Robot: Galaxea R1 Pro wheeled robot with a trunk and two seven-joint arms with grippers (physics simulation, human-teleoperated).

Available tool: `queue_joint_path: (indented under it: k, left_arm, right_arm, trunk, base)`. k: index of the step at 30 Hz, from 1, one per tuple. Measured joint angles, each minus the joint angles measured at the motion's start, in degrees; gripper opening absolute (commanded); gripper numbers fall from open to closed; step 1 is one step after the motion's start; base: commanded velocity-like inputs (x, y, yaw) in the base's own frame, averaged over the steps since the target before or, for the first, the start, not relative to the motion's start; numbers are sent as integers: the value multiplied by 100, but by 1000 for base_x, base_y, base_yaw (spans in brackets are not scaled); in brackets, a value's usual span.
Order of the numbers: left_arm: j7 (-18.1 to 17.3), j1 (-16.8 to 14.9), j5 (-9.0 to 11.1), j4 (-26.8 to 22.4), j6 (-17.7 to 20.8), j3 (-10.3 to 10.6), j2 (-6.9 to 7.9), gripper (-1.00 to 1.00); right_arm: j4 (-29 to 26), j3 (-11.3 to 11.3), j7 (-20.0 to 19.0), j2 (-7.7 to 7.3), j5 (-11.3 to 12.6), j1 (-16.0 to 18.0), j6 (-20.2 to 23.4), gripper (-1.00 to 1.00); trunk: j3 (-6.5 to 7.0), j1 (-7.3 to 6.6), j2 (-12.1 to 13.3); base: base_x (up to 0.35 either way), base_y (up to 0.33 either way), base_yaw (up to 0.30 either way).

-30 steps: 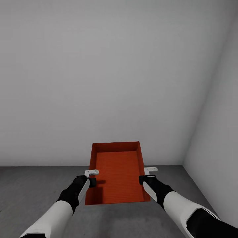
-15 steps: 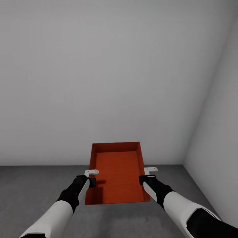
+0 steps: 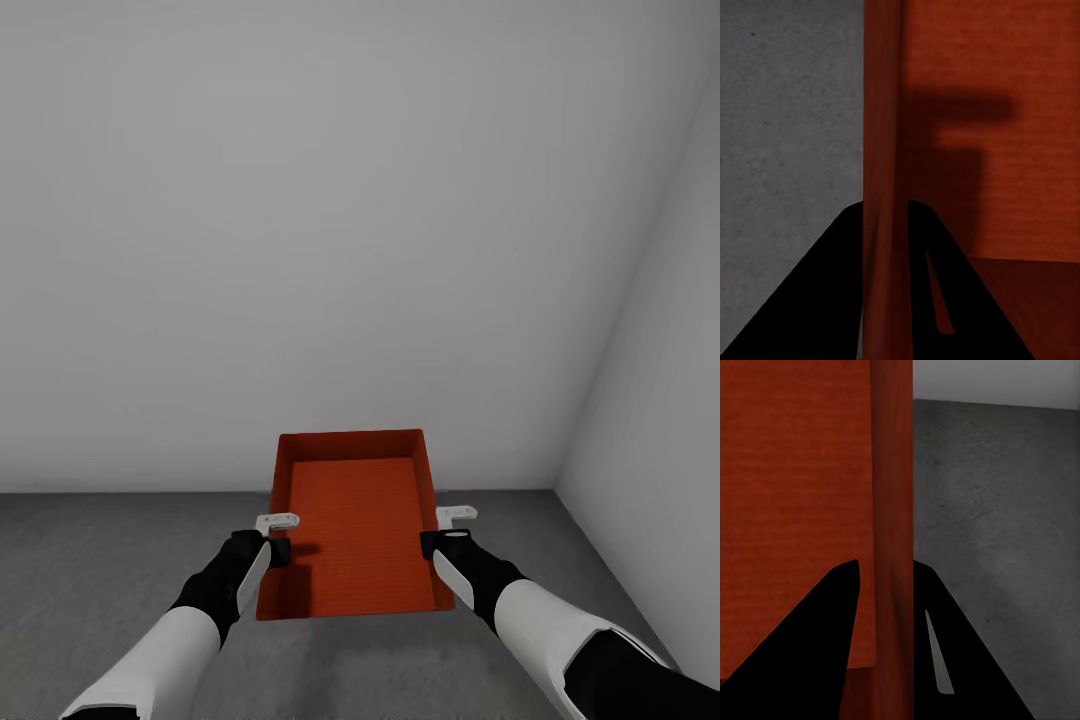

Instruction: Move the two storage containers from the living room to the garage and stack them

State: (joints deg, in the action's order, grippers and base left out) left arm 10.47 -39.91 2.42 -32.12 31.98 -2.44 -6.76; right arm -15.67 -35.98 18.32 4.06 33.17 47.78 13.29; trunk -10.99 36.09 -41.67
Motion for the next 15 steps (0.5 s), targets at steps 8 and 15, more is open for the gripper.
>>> queue_joint_path:
  k: [8, 15]
  left_arm:
    - [0, 0, 8, 0, 1, 3, 3, -100]
    - [-1, 0, 18, 1, 3, 3, 8, -100]
  right_arm:
    - [0, -4, 4, 2, 4, 0, 0, -100]
    - [0, -1, 9, 7, -3, 1, 6, -100]
  trunk:
    - [-219, 176, -322]
    - [-374, 330, -603]
  base:
    - [0, 0, 0]
    - [0, 0, 0]
